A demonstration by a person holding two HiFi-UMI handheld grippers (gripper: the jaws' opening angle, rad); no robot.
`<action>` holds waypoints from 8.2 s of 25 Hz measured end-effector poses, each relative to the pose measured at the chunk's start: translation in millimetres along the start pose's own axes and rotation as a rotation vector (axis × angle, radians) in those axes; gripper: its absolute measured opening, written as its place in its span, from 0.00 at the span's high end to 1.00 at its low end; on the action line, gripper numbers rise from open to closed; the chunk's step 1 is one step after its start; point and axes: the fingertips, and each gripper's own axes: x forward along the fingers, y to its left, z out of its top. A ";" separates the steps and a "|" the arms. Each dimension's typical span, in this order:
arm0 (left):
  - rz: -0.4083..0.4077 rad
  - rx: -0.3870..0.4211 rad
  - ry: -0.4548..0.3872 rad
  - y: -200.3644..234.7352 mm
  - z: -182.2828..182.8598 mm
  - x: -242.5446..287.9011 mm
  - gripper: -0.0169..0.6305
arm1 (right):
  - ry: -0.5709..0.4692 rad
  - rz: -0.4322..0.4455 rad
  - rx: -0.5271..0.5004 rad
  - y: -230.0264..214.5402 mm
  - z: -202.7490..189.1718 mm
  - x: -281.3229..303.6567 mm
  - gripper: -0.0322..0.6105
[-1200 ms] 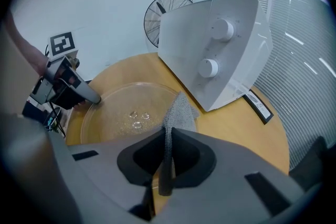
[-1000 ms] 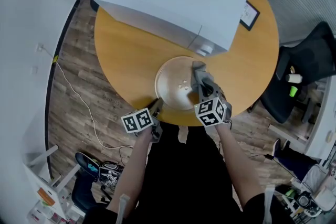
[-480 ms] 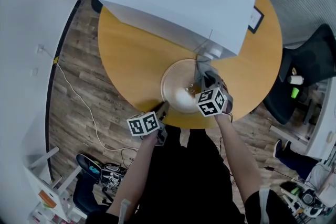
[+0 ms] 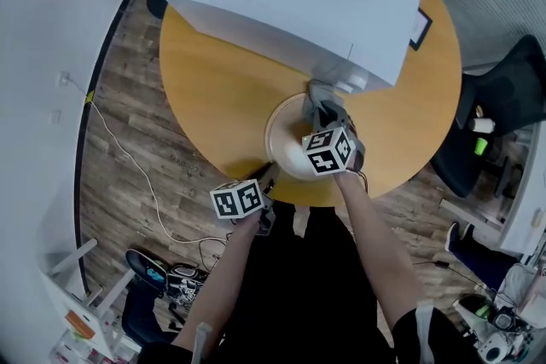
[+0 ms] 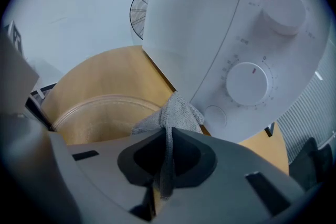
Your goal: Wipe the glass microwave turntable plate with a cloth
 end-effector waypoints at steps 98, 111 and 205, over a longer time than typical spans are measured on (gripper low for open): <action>0.010 0.051 0.002 -2.7 0.5 -0.6 0.90 | -0.081 0.101 0.109 27.9 11.7 -4.2 0.92; 0.018 0.034 -0.005 -0.1 0.2 -0.7 0.91 | -0.164 0.322 -0.186 135.4 -2.3 -50.7 0.92; -0.119 0.803 -0.517 -357.9 -70.6 -138.6 0.98 | -0.776 0.230 0.390 -85.9 -79.9 -452.3 0.91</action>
